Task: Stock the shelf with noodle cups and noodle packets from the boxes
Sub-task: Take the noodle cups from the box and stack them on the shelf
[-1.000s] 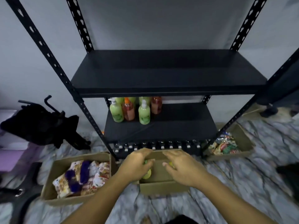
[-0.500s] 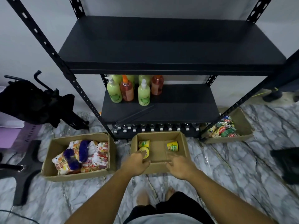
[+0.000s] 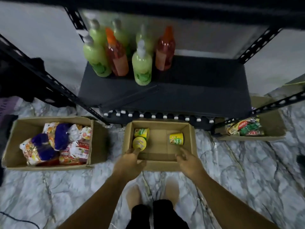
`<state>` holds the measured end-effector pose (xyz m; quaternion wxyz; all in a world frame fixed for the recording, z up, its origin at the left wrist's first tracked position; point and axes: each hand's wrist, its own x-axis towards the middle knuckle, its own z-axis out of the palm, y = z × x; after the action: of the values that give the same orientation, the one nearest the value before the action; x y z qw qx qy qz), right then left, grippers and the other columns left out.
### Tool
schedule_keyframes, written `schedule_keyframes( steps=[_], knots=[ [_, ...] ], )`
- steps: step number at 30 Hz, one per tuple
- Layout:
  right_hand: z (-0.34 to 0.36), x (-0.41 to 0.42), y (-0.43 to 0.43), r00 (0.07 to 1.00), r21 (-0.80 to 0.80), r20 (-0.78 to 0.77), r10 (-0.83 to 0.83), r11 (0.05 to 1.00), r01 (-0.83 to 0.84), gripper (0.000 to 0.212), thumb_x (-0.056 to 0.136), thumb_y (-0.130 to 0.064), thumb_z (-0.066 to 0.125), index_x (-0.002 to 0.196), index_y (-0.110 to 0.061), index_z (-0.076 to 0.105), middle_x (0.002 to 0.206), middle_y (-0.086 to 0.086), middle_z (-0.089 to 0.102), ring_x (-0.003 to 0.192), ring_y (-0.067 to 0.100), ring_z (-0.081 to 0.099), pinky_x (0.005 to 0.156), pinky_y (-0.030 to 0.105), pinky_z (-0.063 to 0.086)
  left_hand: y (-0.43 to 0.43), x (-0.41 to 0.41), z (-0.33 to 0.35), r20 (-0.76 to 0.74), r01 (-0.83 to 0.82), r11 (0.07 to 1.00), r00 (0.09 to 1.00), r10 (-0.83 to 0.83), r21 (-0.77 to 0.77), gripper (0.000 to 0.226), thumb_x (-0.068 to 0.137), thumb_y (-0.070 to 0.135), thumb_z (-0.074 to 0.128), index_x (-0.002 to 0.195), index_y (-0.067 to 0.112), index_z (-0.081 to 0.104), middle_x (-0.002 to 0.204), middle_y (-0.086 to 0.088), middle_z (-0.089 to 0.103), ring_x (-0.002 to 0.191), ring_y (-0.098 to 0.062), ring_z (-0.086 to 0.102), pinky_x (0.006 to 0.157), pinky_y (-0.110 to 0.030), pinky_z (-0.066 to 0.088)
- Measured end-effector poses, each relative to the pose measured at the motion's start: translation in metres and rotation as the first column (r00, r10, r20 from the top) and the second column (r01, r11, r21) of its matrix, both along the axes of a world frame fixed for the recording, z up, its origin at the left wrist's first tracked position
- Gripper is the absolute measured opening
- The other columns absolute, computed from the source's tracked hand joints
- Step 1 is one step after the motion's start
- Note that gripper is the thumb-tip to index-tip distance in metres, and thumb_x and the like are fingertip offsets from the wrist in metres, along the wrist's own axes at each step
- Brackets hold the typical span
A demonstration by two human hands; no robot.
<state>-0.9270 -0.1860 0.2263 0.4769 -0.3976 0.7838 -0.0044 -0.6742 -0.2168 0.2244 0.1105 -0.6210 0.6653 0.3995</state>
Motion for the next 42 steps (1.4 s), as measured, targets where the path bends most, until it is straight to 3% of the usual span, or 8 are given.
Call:
schedule_keyframes(
  steps=[6, 14, 18, 23, 29, 33, 37, 42],
  knots=[
    [-0.183, -0.033, -0.033, 0.959, 0.029, 0.101, -0.265, 0.964, 0.263, 0.057, 0.101, -0.036, 0.061, 0.154, -0.027, 0.041, 0.154, 0.005, 0.045, 0.133, 0.027, 0.049, 0.107, 0.034, 0.041, -0.034, -0.015, -0.173, 0.063, -0.092, 0.996, 0.994, 0.091, 0.004, 0.070, 0.093, 0.051, 0.064, 0.154, 0.025, 0.040, 0.150, -0.011, 0.047, 0.131, -0.035, 0.051, 0.100, -0.041, 0.047],
    [-0.392, -0.051, -0.059, 0.609, 0.104, 0.283, -0.741, 0.655, 0.749, 0.067, 0.093, -0.032, 0.072, 0.150, -0.040, 0.038, 0.128, 0.007, 0.064, 0.094, 0.022, 0.062, 0.087, 0.041, 0.054, -0.061, -0.021, -0.357, 0.151, -0.019, 0.997, 0.988, 0.031, -0.078, 0.097, 0.084, 0.049, 0.076, 0.161, 0.023, 0.024, 0.165, -0.019, 0.019, 0.150, -0.043, 0.020, 0.119, -0.050, 0.029],
    [-0.452, -0.050, -0.074, 0.526, -0.004, 0.327, -0.785, 0.555, 0.832, 0.107, 0.066, -0.049, 0.087, 0.153, -0.043, 0.026, 0.136, 0.001, 0.059, 0.112, 0.026, 0.064, 0.102, 0.054, 0.052, -0.068, -0.023, -0.400, 0.196, -0.033, 0.994, 0.979, 0.053, -0.106, 0.102, 0.082, 0.052, 0.079, 0.159, 0.018, 0.021, 0.161, -0.020, 0.022, 0.145, -0.047, 0.025, 0.115, -0.054, 0.033],
    [-0.479, -0.042, -0.090, 0.534, -0.188, 0.192, -0.823, 0.503, 0.843, 0.062, 0.078, -0.054, 0.079, 0.119, -0.034, 0.037, 0.091, -0.009, 0.057, 0.081, 0.022, 0.060, 0.090, 0.055, 0.057, -0.070, -0.031, -0.410, 0.329, 0.102, 0.972, 0.944, -0.027, -0.213, 0.100, 0.083, 0.053, 0.077, 0.155, 0.009, 0.022, 0.148, -0.025, 0.030, 0.131, -0.044, 0.035, 0.108, -0.051, 0.036],
    [-0.485, -0.036, -0.097, 0.483, -0.221, 0.266, -0.834, 0.435, 0.873, 0.054, 0.061, -0.063, 0.081, 0.084, -0.035, 0.041, 0.089, -0.004, 0.062, 0.085, 0.028, 0.070, 0.080, 0.054, 0.060, -0.072, -0.032, -0.411, 0.325, 0.123, 0.975, 0.944, -0.058, -0.185, 0.108, 0.079, 0.057, 0.078, 0.155, 0.008, 0.020, 0.147, -0.024, 0.028, 0.125, -0.044, 0.039, 0.105, -0.050, 0.039],
    [-0.467, -0.035, -0.088, 0.691, -0.382, 0.178, -0.701, 0.598, 0.705, 0.036, 0.077, -0.043, 0.084, 0.086, -0.029, 0.051, 0.086, -0.003, 0.064, 0.087, 0.027, 0.069, 0.083, 0.046, 0.057, -0.071, -0.032, -0.407, 0.234, 0.023, 0.991, 0.972, 0.008, -0.131, 0.111, 0.073, 0.055, 0.085, 0.153, 0.011, 0.023, 0.145, -0.021, 0.026, 0.124, -0.045, 0.044, 0.099, -0.051, 0.046],
    [-0.449, -0.046, -0.071, 0.988, -0.574, 0.032, -0.151, 0.806, 0.142, 0.027, 0.080, -0.022, 0.084, 0.088, -0.019, 0.058, 0.104, 0.004, 0.063, 0.099, 0.020, 0.061, 0.082, 0.027, 0.045, -0.067, -0.037, -0.403, 0.196, 0.061, 0.988, 0.980, -0.033, -0.139, 0.105, 0.068, 0.054, 0.086, 0.148, 0.012, 0.033, 0.143, -0.019, 0.030, 0.123, -0.043, 0.043, 0.102, -0.053, 0.045],
    [-0.446, -0.055, -0.063, 0.858, -0.476, -0.076, 0.508, 0.738, -0.479, 0.027, 0.076, -0.009, 0.084, 0.092, -0.012, 0.063, 0.156, 0.010, 0.032, 0.132, 0.032, 0.050, 0.103, 0.029, 0.043, -0.064, -0.044, -0.402, 0.192, 0.168, 0.977, 0.971, -0.141, -0.132, 0.113, 0.067, 0.055, 0.086, 0.155, 0.017, 0.027, 0.145, -0.017, 0.031, 0.128, -0.039, 0.038, 0.103, -0.053, 0.044]
  ],
)
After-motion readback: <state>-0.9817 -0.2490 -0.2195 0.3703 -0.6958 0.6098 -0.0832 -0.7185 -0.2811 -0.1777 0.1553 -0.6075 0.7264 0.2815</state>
